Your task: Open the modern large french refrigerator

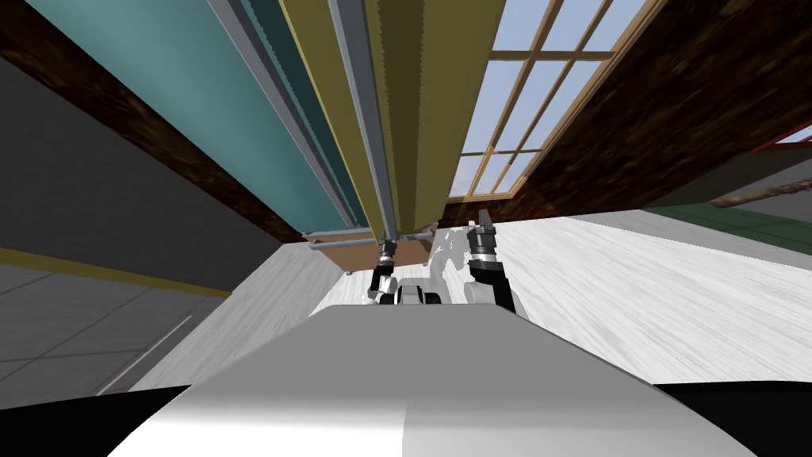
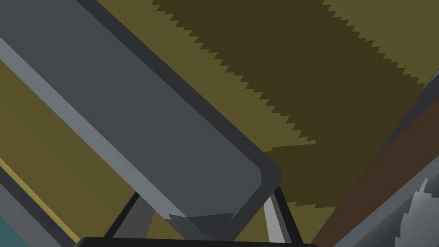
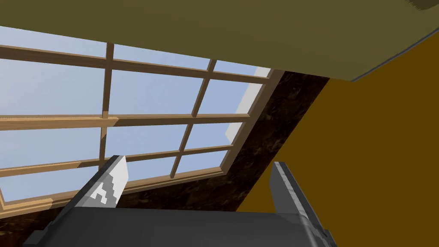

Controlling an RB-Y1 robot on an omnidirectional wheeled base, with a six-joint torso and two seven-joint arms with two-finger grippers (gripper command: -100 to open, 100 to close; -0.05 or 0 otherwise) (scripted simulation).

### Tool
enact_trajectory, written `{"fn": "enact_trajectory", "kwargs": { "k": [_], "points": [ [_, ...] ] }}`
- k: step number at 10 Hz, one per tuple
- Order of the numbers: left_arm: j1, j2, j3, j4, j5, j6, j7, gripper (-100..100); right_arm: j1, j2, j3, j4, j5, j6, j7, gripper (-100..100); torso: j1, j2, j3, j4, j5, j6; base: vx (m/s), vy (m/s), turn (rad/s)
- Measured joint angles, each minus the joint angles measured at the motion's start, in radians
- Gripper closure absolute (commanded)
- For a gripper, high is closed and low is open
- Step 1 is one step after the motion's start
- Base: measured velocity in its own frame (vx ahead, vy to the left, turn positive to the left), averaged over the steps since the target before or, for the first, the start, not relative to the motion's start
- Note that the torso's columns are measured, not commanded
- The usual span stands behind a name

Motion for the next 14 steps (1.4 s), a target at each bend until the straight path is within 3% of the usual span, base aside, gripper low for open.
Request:
{"fn": "enact_trajectory", "kwargs": {
  "k": [1, 3, 10, 14],
  "points": [
    [0.006, 0.001, 0.002, 0.003, 0.002, 0.003, -0.001, 100, 0.0, 0.0, 0.0, 0.0, 0.0, 0.0, 0.0, 0, 0.007, -0.005, -0.003, -0.002, 0.002, 0.002, -0.038, -0.137, 0.08],
    [0.03, 0.002, 0.013, -0.024, 0.014, 0.007, -0.015, 100, 0.0, 0.0, 0.0, 0.0, 0.0, 0.0, 0.0, 0, 0.0, -0.004, -0.002, -0.005, 0.0, -0.003, -0.027, -0.257, 0.185],
    [0.094, -0.004, 0.091, -0.089, 0.071, -0.016, -0.086, 100, 0.0, 0.0, 0.0, 0.0, 0.0, 0.0, 0.0, 0, -0.01, -0.002, -0.001, 0.0, -0.003, 0.007, -0.064, -0.278, 0.153],
    [0.122, -0.005, 0.11, -0.106, 0.09, -0.029, -0.109, 100, 0.0, 0.0, 0.0, 0.0, 0.0, 0.0, 0.0, 0, 0.003, -0.003, -0.002, -0.001, 0.0, 0.003, -0.043, -0.168, 0.056]
  ]
}}
